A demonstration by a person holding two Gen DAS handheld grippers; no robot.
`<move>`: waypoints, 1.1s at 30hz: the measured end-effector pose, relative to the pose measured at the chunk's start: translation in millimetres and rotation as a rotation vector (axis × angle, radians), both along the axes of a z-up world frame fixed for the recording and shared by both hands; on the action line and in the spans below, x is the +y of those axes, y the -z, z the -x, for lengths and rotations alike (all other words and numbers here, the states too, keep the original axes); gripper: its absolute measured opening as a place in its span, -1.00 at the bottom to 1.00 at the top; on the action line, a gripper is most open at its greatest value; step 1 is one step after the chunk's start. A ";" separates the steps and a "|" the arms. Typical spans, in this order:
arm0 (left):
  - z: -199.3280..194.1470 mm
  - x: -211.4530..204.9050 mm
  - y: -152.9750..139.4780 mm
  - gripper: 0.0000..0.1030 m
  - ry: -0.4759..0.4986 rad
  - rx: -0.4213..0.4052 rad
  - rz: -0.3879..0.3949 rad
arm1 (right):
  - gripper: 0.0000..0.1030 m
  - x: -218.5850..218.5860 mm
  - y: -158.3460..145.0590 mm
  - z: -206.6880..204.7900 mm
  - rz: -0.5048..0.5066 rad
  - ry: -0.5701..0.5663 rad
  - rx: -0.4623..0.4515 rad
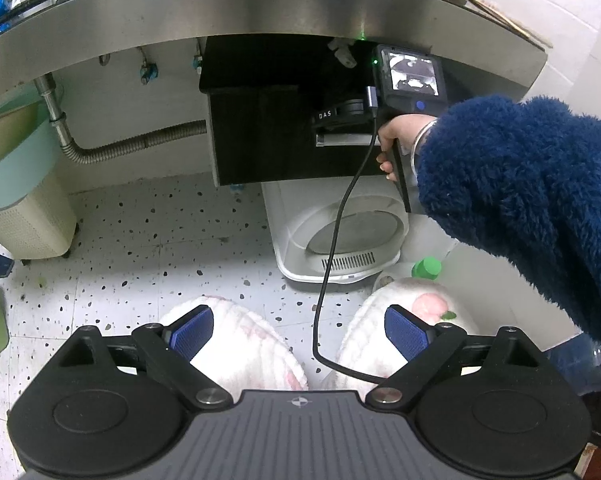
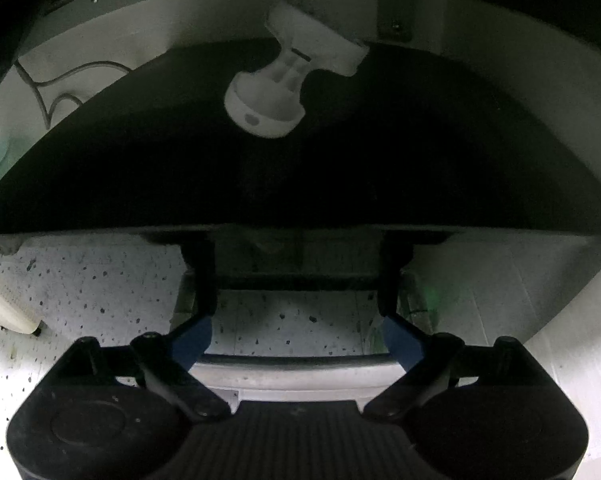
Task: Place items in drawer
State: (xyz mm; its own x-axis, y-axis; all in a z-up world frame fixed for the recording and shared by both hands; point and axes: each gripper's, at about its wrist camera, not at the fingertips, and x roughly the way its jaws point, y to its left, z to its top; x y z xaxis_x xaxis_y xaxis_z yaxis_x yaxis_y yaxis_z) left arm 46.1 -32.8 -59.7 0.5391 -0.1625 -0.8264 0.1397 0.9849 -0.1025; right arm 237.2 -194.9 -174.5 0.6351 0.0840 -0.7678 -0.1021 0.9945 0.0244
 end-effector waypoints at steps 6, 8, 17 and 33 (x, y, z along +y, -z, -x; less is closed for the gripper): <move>-1.1 -1.2 0.2 0.81 0.003 0.014 -0.001 | 0.81 -0.1 3.9 -2.9 -0.001 -0.002 -0.023; 0.3 -0.5 -2.6 0.81 0.003 0.006 -0.004 | 0.81 -1.2 5.1 -4.6 -0.001 -0.002 -0.024; 3.5 14.9 -15.2 0.81 -0.049 -0.052 -0.019 | 0.81 -5.8 3.3 -8.4 -0.015 -0.009 -0.051; 7.6 21.4 -20.8 0.81 -0.029 -0.095 -0.023 | 0.83 -37.1 -47.1 111.4 -0.018 -0.002 -0.181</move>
State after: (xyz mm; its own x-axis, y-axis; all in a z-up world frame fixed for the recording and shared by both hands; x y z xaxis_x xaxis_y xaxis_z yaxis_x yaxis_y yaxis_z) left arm 38.5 -11.5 -38.9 0.6196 -0.1274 -0.7745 0.1196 0.9905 -0.0672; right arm 125.8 -232.0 -127.4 0.7625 0.0982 -0.6395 -0.1087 0.9938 0.0230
